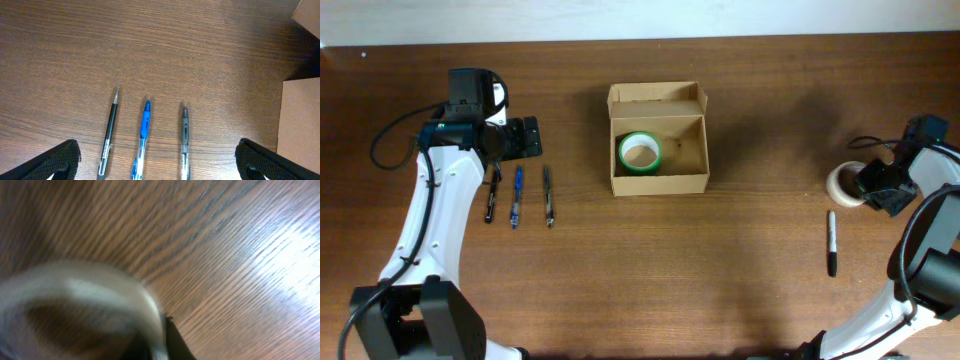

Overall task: Pack container
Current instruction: 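Move the right gripper to the beige masking tape and grasp it, then carry the masking tape into the box and release it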

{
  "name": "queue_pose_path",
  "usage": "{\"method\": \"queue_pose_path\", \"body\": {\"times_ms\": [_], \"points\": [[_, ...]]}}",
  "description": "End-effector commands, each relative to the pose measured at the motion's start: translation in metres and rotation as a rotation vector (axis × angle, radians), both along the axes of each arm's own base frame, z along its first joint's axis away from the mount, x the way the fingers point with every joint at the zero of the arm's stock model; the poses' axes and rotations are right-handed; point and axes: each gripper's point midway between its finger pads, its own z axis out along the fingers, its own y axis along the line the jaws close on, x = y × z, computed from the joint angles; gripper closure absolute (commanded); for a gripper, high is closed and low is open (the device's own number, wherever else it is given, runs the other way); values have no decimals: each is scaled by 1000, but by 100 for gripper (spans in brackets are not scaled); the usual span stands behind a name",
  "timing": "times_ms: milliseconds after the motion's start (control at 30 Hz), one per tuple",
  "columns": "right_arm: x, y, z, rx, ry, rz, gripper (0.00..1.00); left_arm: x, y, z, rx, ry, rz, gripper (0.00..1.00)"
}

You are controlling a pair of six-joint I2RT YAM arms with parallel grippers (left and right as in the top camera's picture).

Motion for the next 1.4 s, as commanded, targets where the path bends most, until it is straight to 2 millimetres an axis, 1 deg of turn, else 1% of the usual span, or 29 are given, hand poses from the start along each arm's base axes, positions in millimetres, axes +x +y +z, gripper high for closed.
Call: {"method": "queue_pose_path", "body": {"times_ms": [0, 33, 67, 100, 133, 167, 233, 300, 333, 400, 433, 467, 500, 533, 567, 600, 633, 667, 700, 733, 767, 800, 867, 900, 1000, 1033, 1067, 1200, 1367], "points": [[-2, 9, -2, 54, -1, 4, 96, 4, 0, 3, 2, -7, -16, 1], [-2, 10, 2, 55, -4, 4, 96, 4, 0, 3, 2, -8, -16, 1], [1, 11, 17, 58, -20, 15, 96, 4, 0, 3, 2, -8, -16, 1], [3, 11, 23, 60, -31, 26, 96, 4, 0, 3, 2, -8, -16, 1], [7, 12, 35, 65, -57, 38, 96, 4, 0, 3, 2, -8, -16, 1], [14, 15, 61, 69, -110, 56, 96, 4, 0, 3, 2, -8, -16, 1], [27, 22, 105, 72, -217, 120, 96, 4, 0, 3, 2, -8, -16, 1], [41, 38, 173, 48, -374, 224, 96, 4, 0, 3, 2, -8, -16, 1], [45, 47, 201, 34, -437, 271, 96, 4, 0, 3, 2, -7, -16, 1], [51, 82, 277, -29, -595, 432, 96, 4, 0, 3, 2, -8, -16, 1], [51, 103, 309, -72, -655, 518, 96, 4, 0, 3, 2, -7, -16, 1], [48, 135, 345, -113, -725, 638, 96, 4, 0, 3, 2, -7, -16, 1], [44, 169, 371, -139, -779, 749, 96, 4, 0, 3, 2, -7, -16, 1], [40, 197, 387, -152, -815, 836, 96, 4, 0, 3, 2, -7, -16, 1], [36, 226, 396, -164, -838, 930, 96, 4, 0, 3, 2, -7, -16, 1], [32, 263, 399, -181, -845, 1041, 96, 4, 0, 3, 2, -7, -16, 1], [29, 289, 393, -198, -829, 1123, 96, 4, 0, 3, 2, -8, -16, 1], [28, 306, 386, -212, -804, 1180, 96, 4, 0, 3, 2, -7, -16, 1], [27, 333, 370, -225, -758, 1266, 96, 4, 0, 3, 2, -8, -16, 1], [28, 349, 359, -229, -729, 1318, 96, 4, 0, 3, 2, -7, -16, 1], [33, 382, 330, -241, -658, 1427, 96, 4, 0, 3, 2, -8, -16, 1], [39, 392, 314, -261, -614, 1448, 96, 4, 0, 3, 2, -7, -16, 1], [56, 402, 281, -331, -521, 1459, 96, 4, 0, 3, 2, -7, -16, 1], [74, 413, 248, -350, -464, 1470, 96, 4, 0, 3, 2, -7, -16, 1], [91, 424, 215, -339, -425, 1479, 96, 4, 0, 3, 2, -7, -16, 1], [94, 425, 209, -337, -418, 1480, 96, 4, 0, 3, 2, -7, -16, 1], [100, 429, 198, -335, -408, 1481, 96, 4, 0, 3, 2, -8, -16, 1], [116, 433, 170, -333, -388, 1476, 96, 4, 0, 3, 2, -7, -16, 1], [126, 430, 136, -322, -332, 1473, 96, 4, 0, 3, 2, -7, -16, 1]]}}
